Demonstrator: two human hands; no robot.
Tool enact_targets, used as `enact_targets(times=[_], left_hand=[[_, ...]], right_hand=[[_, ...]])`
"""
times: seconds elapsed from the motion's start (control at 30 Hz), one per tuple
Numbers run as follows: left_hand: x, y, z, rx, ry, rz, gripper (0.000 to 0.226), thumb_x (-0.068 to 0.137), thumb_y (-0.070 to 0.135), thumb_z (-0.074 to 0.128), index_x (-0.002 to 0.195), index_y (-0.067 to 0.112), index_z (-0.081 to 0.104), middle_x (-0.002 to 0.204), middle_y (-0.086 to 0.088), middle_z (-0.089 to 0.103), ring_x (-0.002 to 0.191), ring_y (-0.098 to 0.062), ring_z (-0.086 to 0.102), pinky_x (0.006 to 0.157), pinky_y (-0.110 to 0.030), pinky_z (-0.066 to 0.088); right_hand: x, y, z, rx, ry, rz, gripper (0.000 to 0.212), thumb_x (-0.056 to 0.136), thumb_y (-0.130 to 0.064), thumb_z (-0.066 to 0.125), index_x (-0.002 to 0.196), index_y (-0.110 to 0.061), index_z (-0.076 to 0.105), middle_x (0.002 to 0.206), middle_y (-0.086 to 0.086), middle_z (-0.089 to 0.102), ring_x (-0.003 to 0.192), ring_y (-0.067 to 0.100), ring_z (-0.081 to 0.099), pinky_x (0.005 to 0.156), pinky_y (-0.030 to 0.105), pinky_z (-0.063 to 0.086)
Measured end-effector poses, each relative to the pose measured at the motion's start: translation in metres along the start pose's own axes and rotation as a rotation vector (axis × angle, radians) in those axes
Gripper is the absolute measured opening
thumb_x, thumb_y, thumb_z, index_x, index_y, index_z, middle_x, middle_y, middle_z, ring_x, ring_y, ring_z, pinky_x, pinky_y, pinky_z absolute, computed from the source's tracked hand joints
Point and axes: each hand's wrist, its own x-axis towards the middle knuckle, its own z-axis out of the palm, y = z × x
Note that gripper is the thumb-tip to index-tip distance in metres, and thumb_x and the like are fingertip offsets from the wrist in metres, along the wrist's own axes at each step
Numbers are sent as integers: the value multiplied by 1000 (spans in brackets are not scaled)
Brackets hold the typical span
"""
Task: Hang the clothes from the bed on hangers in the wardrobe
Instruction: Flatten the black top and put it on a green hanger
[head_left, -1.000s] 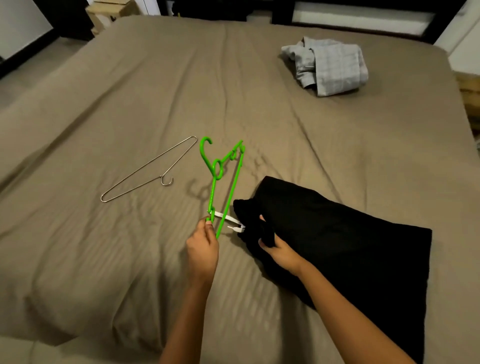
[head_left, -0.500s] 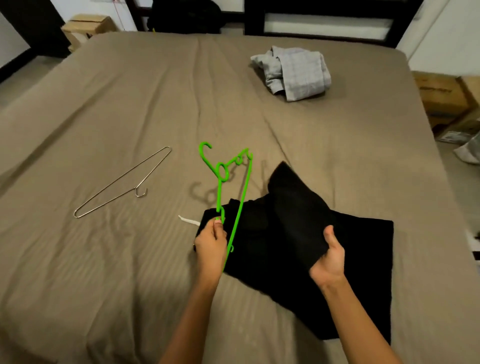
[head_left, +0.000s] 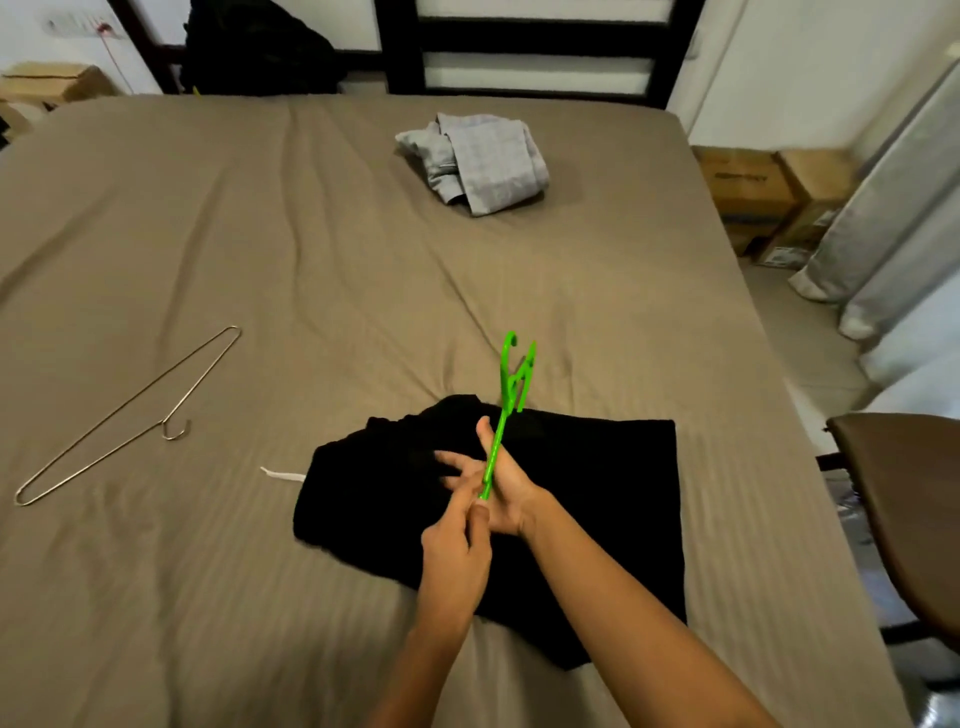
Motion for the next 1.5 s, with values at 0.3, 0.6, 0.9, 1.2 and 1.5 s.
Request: enact_targets(times=[0.3, 0.6, 0.9, 1.2, 1.5], left_hand=[[4, -1, 14, 78, -42, -2, 28, 96, 15, 49, 116, 27, 65, 93, 8, 63, 81, 0, 61, 67, -2, 40], [84, -37, 10, 705, -269, 197, 104, 70, 54, 73, 147, 7, 20, 149, -8, 32, 138, -25, 29, 116, -41, 18], [102, -45, 17, 458, -372, 179, 46, 84, 5, 62, 129, 10, 53, 123, -10, 60, 115, -24, 56, 95, -23, 41], [122, -30, -66, 54, 248, -170, 41, 95, 38, 49, 107, 2, 64, 103, -20, 65, 102, -34, 59, 87, -41, 44], [133, -102, -118, 617, 343, -311, 39, 96, 27, 50, 111, -9, 54, 107, -37, 57, 100, -52, 54, 82, -53, 47]], right_hand=[[-27, 44, -10, 139, 303, -589, 27, 99, -30, 39, 107, -10, 56, 101, 9, 63, 82, 17, 65, 77, 30, 52], [-52, 62, -52, 116, 461, -676, 18, 103, -20, 34, 111, -15, 49, 85, 9, 58, 70, 17, 62, 55, 34, 54], [-55, 60, -63, 64, 506, -675, 19, 104, -21, 31, 107, -13, 48, 72, 5, 55, 51, 10, 48, 37, 18, 29], [-46, 55, -88, -61, 592, -561, 17, 101, -12, 33, 89, -16, 45, 62, 0, 45, 43, 8, 34, 37, 14, 18], [-81, 51, -181, -5, 1001, -663, 23, 100, -16, 37, 78, -21, 43, 64, 4, 47, 32, 0, 38, 32, 10, 22]])
